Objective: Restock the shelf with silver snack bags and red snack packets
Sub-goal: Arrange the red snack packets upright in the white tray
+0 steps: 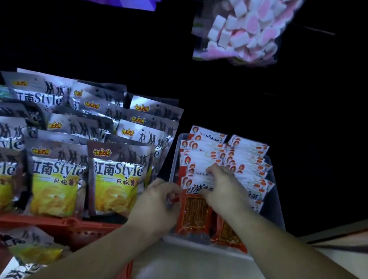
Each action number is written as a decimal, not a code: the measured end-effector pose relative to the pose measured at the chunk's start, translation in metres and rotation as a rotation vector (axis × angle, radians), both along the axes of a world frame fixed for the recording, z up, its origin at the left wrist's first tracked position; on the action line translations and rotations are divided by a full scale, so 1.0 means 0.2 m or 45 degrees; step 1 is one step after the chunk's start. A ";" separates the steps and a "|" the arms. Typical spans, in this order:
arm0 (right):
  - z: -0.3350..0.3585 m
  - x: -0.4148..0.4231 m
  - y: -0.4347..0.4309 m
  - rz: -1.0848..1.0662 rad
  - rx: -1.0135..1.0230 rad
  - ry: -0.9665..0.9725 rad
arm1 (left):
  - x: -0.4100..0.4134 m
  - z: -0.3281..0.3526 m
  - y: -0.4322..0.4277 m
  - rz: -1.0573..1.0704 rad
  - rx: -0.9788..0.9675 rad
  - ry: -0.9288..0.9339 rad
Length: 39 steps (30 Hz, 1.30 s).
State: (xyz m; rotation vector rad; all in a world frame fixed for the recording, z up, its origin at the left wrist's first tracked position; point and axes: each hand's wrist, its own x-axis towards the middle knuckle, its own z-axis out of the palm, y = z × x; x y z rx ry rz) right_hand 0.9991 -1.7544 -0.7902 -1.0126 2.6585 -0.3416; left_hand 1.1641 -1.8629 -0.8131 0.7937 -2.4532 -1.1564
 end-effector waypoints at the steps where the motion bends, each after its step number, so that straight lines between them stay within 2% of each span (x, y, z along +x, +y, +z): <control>1: 0.00 0.00 -0.01 0.037 0.021 0.047 | 0.00 -0.01 -0.01 -0.002 0.001 0.016; 5: 0.00 -0.03 0.00 0.116 0.052 0.221 | -0.01 -0.03 -0.04 -0.019 0.043 0.056; 10: 0.04 -0.05 0.03 0.207 0.022 0.196 | -0.01 -0.02 -0.07 0.021 0.163 0.108; 13: 0.10 -0.06 0.06 0.330 0.027 0.445 | -0.01 0.01 -0.09 0.018 0.176 0.085; 15: 0.13 -0.06 0.07 0.390 0.036 0.488 | -0.01 0.06 -0.10 -0.008 0.140 0.060; 16: 0.15 -0.06 0.07 0.390 0.022 0.379 | -0.01 0.08 -0.11 -0.028 0.112 0.025; 18: 0.22 -0.05 0.06 0.226 -0.096 -0.110 | -0.01 0.12 -0.11 -0.085 0.083 -0.036; 20: 0.26 -0.05 0.05 0.014 -0.262 -0.534 | -0.02 0.15 -0.10 -0.127 0.220 -0.044; 24: 0.31 -0.02 0.08 -0.369 -0.691 -0.812 | -0.06 0.24 -0.04 0.011 0.731 0.181; 26: 0.34 -0.01 0.10 -0.368 -0.733 -0.951 | -0.07 0.30 -0.02 0.075 0.931 0.272; 30: 0.33 0.08 0.16 -0.400 -0.768 -1.055 | -0.06 0.37 0.03 0.157 1.093 0.373; 36: 0.47 0.27 0.20 -0.525 -0.918 -0.923 | 0.02 0.48 0.14 0.162 0.788 0.236; 39: 0.62 0.31 0.21 -0.587 -0.916 -0.913 | 0.05 0.62 0.17 0.081 0.910 0.287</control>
